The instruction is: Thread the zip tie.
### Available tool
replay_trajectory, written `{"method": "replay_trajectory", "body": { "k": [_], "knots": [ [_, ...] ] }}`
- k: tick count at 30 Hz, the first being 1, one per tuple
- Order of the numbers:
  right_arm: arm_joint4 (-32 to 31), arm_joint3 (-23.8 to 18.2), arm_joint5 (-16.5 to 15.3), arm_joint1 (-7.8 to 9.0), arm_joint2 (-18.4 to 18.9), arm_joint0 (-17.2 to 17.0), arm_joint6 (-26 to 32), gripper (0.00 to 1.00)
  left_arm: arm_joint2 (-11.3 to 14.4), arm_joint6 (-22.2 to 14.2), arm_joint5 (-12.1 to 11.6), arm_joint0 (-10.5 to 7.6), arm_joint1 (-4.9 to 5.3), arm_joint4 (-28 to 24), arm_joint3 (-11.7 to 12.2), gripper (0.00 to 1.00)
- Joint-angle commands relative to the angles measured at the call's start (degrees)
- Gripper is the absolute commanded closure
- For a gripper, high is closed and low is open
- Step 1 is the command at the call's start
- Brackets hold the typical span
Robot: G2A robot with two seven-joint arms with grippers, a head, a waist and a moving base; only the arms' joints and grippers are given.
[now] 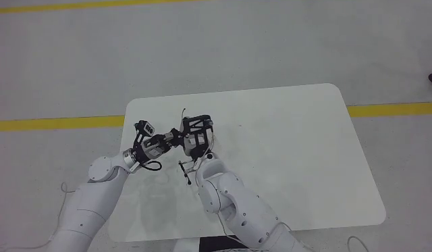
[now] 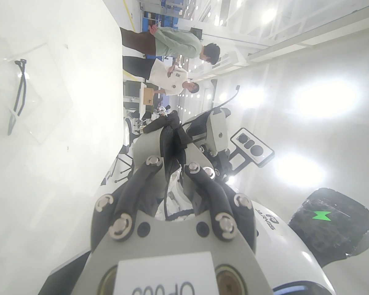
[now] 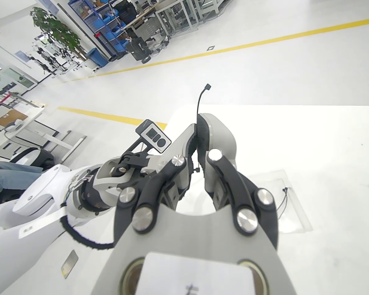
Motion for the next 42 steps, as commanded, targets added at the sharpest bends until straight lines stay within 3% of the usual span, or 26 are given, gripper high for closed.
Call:
{"method": "replay_trajectory", "body": {
  "k": [1,25,42],
  "knots": [
    [0.0,-0.2,0.0,0.07,-0.1,0.0,0.3,1.00,0.0,0.0,0.0,0.00,0.00,0.0,0.0,1.00],
    [-1.4,-0.8,0.0,0.26,1.7,-1.3,2.3,1.00,0.0,0.0,0.0,0.00,0.00,0.0,0.0,1.00],
    [-2.1,0.2,0.0,0.37,-0.2,-0.4,4.0,1.00,0.0,0.0,0.0,0.00,0.00,0.0,0.0,1.00]
  ]
}}
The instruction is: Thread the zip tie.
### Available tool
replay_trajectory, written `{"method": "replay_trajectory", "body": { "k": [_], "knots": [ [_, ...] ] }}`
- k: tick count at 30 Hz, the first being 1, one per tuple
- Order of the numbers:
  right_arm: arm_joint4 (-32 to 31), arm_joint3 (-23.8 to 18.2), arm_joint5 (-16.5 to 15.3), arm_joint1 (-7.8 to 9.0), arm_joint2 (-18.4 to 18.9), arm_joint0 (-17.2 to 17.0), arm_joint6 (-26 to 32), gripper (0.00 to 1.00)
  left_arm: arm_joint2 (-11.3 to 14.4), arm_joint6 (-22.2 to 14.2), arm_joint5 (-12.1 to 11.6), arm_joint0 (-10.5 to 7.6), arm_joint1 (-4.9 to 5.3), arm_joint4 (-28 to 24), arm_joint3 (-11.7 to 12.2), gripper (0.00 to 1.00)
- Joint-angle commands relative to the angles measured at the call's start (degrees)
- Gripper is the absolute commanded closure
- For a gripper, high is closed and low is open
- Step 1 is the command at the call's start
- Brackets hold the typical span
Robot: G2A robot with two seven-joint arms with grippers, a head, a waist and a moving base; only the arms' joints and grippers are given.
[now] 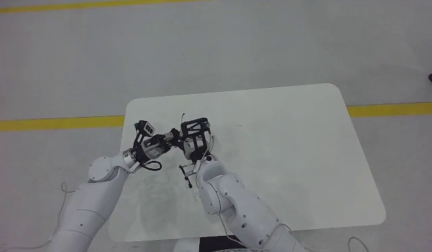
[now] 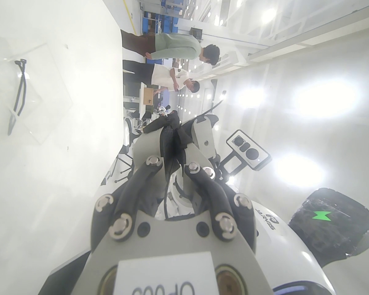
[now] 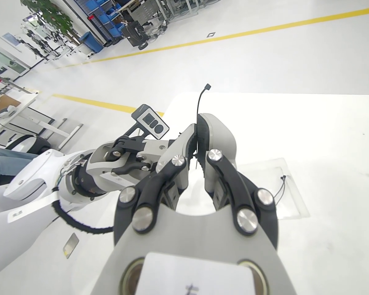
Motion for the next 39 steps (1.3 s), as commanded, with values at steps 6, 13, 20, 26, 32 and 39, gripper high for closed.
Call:
{"method": "replay_trajectory", "body": {
  "k": [6,13,20,26,32,39],
  "knots": [
    [-0.6,0.0,0.0,0.02,0.3,-0.2,0.6,1.00,0.0,0.0,0.0,0.00,0.00,0.0,0.0,1.00],
    [-0.4,-0.3,0.0,0.15,0.4,-0.5,0.5,1.00,0.0,0.0,0.0,0.00,0.00,0.0,0.0,1.00],
    [0.1,-0.5,0.0,0.40,0.0,-0.7,-0.1,1.00,0.0,0.0,0.0,0.00,0.00,0.0,0.0,1.00],
    [0.0,-0.6,0.0,0.58,-0.2,-0.9,0.2,1.00,0.0,0.0,0.0,0.00,0.00,0.0,0.0,1.00],
    [0.7,-0.7,0.0,0.64,-0.2,-0.9,0.2,1.00,0.0,0.0,0.0,0.00,0.00,0.0,0.0,1.00],
    [1.6,-1.8,0.0,0.85,0.6,-1.7,-0.1,0.00,0.0,0.0,0.0,0.00,0.00,0.0,0.0,1.00]
  ]
}}
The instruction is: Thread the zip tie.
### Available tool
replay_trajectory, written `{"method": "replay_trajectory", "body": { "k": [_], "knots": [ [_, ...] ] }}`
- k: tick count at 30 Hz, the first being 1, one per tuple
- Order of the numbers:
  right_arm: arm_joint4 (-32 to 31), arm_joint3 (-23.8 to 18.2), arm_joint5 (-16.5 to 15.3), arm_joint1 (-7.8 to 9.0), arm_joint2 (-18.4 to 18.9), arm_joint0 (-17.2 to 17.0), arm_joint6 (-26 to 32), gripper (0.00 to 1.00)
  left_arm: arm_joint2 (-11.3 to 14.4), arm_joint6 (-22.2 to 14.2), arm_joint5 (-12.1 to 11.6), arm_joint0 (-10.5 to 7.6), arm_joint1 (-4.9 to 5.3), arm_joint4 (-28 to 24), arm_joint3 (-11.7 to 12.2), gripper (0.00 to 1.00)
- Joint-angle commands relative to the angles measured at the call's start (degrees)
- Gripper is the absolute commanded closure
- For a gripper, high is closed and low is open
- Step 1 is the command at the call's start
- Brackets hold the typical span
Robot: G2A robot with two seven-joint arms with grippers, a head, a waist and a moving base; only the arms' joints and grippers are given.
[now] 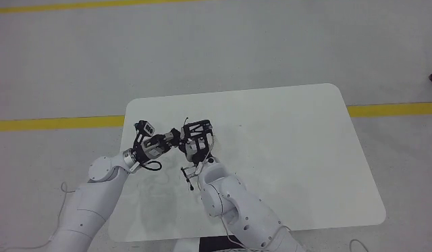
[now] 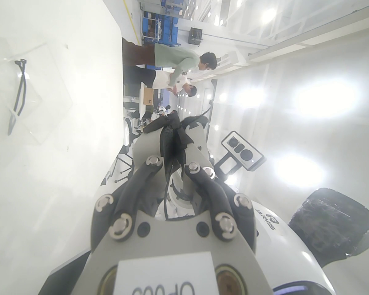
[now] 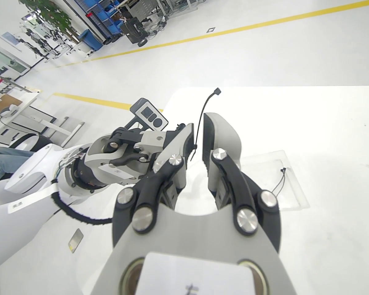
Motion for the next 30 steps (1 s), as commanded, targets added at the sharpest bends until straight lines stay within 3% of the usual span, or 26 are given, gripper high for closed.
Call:
{"method": "replay_trajectory", "body": {
  "k": [1,5,7,16,19,22,26,30],
  "knots": [
    [0.3,-0.5,0.0,0.17,0.3,-0.4,-0.3,0.00,0.0,0.0,0.0,0.00,0.00,0.0,0.0,1.00],
    [3.1,-2.5,0.0,0.70,1.4,-1.9,-0.1,0.00,0.0,0.0,0.0,0.00,0.00,0.0,0.0,1.00],
    [6.7,-4.8,-1.5,1.05,2.7,-3.1,0.7,0.00,0.0,0.0,0.0,0.00,0.00,0.0,0.0,1.00],
    [6.7,-4.8,-1.5,1.05,2.7,-3.1,0.7,0.00,0.0,0.0,0.0,0.00,0.00,0.0,0.0,1.00],
    [8.3,-5.0,-1.9,1.07,3.3,-3.4,0.6,0.00,0.2,2.0,1.8,-0.22,-0.17,-1.3,0.6,1.00],
    [17.1,-5.9,-5.3,1.23,6.4,-4.5,1.7,0.00,-1.1,-1.2,5.0,-1.15,-0.16,-6.8,3.2,1.00],
    [30.7,-5.3,-14.1,1.82,11.0,-5.6,6.5,0.00,-2.1,-7.6,7.7,-2.00,-0.11,-11.7,6.8,1.00],
    [43.3,-3.0,-20.4,2.24,13.9,-4.9,13.8,0.00,-2.0,-12.9,9.2,-3.24,-0.27,-14.2,9.4,1.00]
  ]
}}
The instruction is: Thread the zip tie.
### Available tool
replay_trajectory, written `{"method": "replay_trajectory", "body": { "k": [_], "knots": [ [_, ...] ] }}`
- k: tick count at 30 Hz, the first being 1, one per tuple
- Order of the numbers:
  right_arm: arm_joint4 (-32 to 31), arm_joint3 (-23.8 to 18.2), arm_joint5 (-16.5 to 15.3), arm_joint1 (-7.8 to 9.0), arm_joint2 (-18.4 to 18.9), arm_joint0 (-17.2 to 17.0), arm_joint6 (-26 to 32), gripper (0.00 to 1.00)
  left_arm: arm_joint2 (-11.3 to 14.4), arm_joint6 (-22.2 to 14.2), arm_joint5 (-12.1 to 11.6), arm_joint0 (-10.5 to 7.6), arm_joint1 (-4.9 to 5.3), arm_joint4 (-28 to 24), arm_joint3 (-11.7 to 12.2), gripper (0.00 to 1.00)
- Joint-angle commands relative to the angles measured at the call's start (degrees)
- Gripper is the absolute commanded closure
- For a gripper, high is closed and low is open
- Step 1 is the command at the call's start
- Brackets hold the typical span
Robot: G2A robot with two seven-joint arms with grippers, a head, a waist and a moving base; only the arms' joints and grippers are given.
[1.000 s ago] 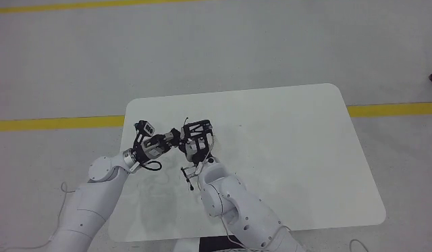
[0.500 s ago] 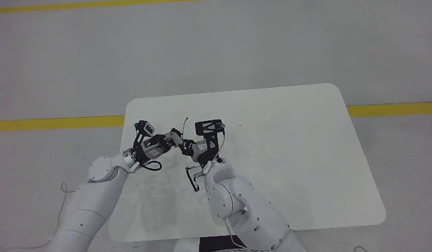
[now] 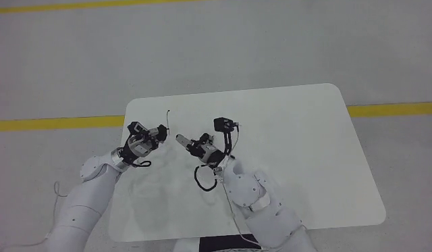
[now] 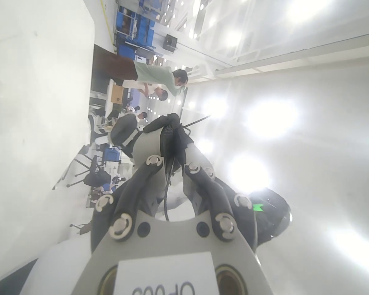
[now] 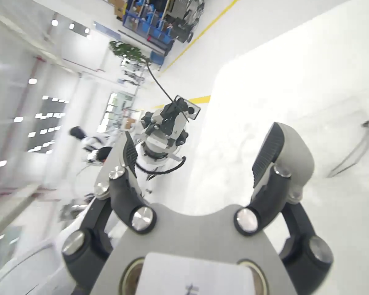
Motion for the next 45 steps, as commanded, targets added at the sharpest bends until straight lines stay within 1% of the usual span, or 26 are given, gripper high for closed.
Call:
{"method": "replay_trajectory", "body": {
  "k": [1,4,6,14,15,16,17,18,19,20,26,28,29,31,36,38,43,44,45],
  "knots": [
    [7.0,1.4,-2.6,0.17,1.1,0.8,3.9,0.00,0.5,-2.9,0.5,-0.74,-0.19,-1.0,1.1,1.00],
    [15.3,3.8,-4.4,0.17,1.7,2.2,8.0,0.00,1.6,-5.6,0.7,-1.95,-0.67,-2.2,3.1,1.00],
    [21.6,5.9,-5.1,0.08,1.8,3.2,11.4,0.00,2.7,-5.6,1.2,-2.59,-0.96,-2.7,3.5,1.00],
    [21.6,5.9,-5.1,0.08,1.8,3.2,11.4,0.00,2.8,-5.6,1.1,-2.65,-0.98,-2.8,3.6,1.00],
    [21.6,5.9,-5.1,0.08,1.8,3.2,11.4,0.00,2.9,-4.6,2.1,-2.46,-1.08,-3.5,3.1,1.00],
    [23.6,6.0,-5.3,0.03,1.6,2.9,11.7,0.00,2.9,-4.2,3.2,-2.40,-1.15,-4.3,2.8,1.00],
    [26.3,6.7,-5.1,0.04,1.7,3.1,12.5,0.00,2.8,-4.2,3.8,-2.40,-1.17,-4.8,2.7,1.00],
    [27.4,7.4,-4.4,0.08,2.1,3.7,12.7,0.00,2.8,-4.8,4.7,-2.36,-1.22,-5.8,2.7,1.00],
    [29.4,8.0,-4.3,0.05,2.3,4.0,12.9,0.00,2.9,-5.6,6.1,-2.36,-1.28,-7.0,2.6,1.00],
    [33.7,8.9,-3.9,-0.06,2.5,4.3,13.8,0.00,3.0,-5.6,7.3,-2.31,-1.29,-7.9,2.1,1.00],
    [47.3,13.7,-1.8,-0.31,3.1,6.9,17.9,0.00,3.8,-5.6,9.8,-1.71,-0.88,-9.9,0.0,1.00],
    [52.8,15.5,-0.7,-0.53,3.1,7.7,18.9,0.00,4.1,-5.6,10.3,-1.85,-0.67,-10.2,0.3,1.00],
    [53.2,15.9,-1.1,-0.54,3.2,8.4,18.6,0.00,4.3,-5.6,10.3,-2.12,-0.61,-10.2,0.6,1.00],
    [53.2,15.9,-1.1,-0.54,3.2,8.4,18.6,0.00,4.6,-5.6,10.1,-2.50,-0.52,-10.0,0.9,1.00],
    [53.2,15.9,-1.1,-0.54,3.2,8.4,18.6,0.00,4.6,-5.6,10.1,-2.50,-0.52,-10.0,0.9,1.00],
    [53.5,15.5,-1.0,-0.49,2.6,8.1,17.8,0.00,4.6,-5.6,10.1,-2.50,-0.52,-10.0,0.9,1.00],
    [57.7,16.6,0.5,-0.57,1.6,8.6,18.1,0.00,4.6,-5.6,10.1,-2.50,-0.52,-10.0,0.9,1.00],
    [58.6,17.0,0.8,-0.62,1.3,8.9,17.8,0.04,4.6,-5.6,10.1,-2.50,-0.52,-10.0,0.9,1.00],
    [59.3,17.3,1.0,-0.66,1.1,9.0,17.6,0.16,4.6,-5.6,10.1,-2.50,-0.52,-10.0,0.9,1.00]
  ]
}}
